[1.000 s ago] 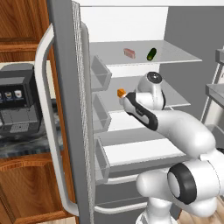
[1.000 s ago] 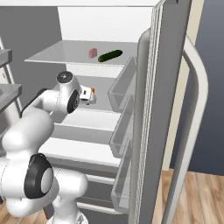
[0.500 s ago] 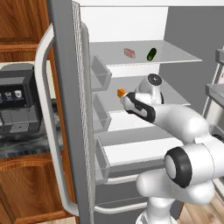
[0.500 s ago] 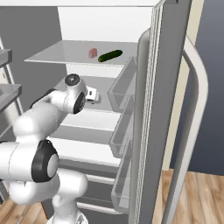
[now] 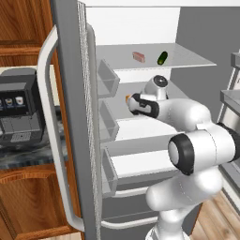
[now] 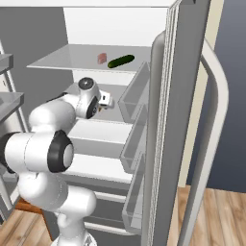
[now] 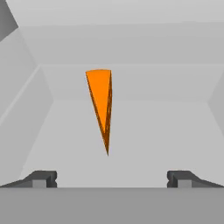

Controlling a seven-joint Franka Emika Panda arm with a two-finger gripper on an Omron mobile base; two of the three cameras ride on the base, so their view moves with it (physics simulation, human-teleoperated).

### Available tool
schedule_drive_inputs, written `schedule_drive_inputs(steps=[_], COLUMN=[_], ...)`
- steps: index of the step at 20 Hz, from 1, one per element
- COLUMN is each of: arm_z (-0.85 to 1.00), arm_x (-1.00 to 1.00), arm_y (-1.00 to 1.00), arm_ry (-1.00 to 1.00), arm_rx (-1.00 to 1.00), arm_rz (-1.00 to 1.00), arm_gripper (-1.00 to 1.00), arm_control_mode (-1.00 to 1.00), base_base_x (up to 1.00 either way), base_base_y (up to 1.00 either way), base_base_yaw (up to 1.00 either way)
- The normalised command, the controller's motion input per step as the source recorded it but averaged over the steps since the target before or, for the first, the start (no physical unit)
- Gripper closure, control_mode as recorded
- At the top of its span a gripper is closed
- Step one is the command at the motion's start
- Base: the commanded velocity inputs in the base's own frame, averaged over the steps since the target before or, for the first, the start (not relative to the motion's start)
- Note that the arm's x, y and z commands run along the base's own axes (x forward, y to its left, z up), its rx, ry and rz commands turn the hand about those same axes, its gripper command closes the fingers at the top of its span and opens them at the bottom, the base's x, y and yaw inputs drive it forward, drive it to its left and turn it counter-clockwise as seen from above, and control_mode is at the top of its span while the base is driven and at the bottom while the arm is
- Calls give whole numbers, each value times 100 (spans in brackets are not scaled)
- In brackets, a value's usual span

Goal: Take the cheese, steak, and cucumber from the fridge and place them on the plate on the dining counter to create an appetizer plate.

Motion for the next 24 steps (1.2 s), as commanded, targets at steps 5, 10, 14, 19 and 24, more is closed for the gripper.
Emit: schedule_drive_inputs(steps=[5, 10, 14, 19, 24], arm_z=[-15, -24, -19, -22, -38], arm_x=[46, 47, 57, 59, 40], arm_y=[0, 0, 0, 0, 1], arm_ry=[0, 0, 0, 0, 0], arm_rx=[0, 0, 0, 0, -3], arm_rz=[0, 0, -1, -1, -1], arm_gripper=[-100, -100, -100, -100, -100], arm_control_mode=[-100, -100, -100, -100, -100], base_base_x=[0, 0, 0, 0, 0], base_base_y=[0, 0, 0, 0, 0], base_base_yaw=[0, 0, 0, 0, 0])
